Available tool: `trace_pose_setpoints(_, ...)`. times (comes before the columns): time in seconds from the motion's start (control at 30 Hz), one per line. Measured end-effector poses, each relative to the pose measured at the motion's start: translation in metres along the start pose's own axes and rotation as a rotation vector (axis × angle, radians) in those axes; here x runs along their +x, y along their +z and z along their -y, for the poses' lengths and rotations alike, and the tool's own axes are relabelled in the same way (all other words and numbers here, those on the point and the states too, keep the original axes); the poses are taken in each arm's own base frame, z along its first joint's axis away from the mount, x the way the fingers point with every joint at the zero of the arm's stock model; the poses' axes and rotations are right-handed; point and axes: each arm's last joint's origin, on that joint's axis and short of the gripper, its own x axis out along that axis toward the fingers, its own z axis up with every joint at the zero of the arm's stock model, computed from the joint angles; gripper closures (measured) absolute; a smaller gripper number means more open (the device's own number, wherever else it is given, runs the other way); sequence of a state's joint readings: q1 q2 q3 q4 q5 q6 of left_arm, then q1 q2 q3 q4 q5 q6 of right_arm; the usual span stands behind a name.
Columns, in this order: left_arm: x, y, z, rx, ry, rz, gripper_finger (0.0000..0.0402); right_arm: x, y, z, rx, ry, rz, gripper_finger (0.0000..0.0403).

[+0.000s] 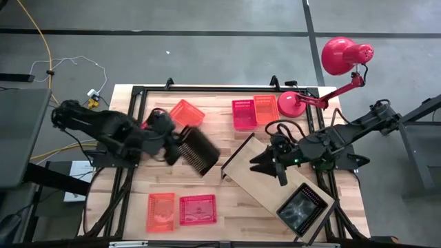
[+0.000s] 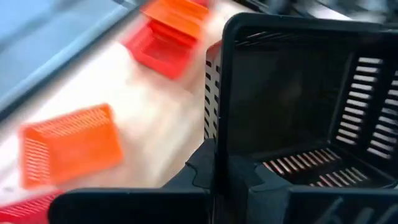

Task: Stack baskets on shelf by color
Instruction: Stack the black bin on the black bins on the shelf

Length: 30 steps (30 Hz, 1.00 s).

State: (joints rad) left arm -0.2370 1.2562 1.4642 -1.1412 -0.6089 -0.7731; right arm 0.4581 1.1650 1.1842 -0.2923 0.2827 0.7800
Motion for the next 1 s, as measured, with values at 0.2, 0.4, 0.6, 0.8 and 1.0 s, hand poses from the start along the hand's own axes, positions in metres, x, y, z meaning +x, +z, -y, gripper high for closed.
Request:
trace_pose_setpoints(0.2,0.043,0.014,0.014,-0.204,0.188,0.125,0.0401,-0.009,0.02,-0.011,-0.081,-0.245,0.057,0.0268)
trace_pose_setpoints(0.4,0.075,0.022,0.023,-0.402,0.303,0.284,0.0401,-0.003,0.032,-0.002,-0.097,-0.649,0.189,0.027)
trace_pose_setpoints(0.6,0.094,0.027,0.027,-0.473,0.334,0.341,0.0401,0.02,0.044,0.013,-0.095,-0.855,0.299,0.027)
trace_pose_setpoints(0.8,0.1,0.029,0.026,-0.487,0.343,0.348,0.0401,0.044,0.049,0.034,-0.088,-0.949,0.293,0.027)
trace_pose_setpoints(1.0,0.1,0.029,0.026,-0.475,0.356,0.36,0.0401,0.056,0.052,0.04,-0.029,-0.913,0.269,0.0269)
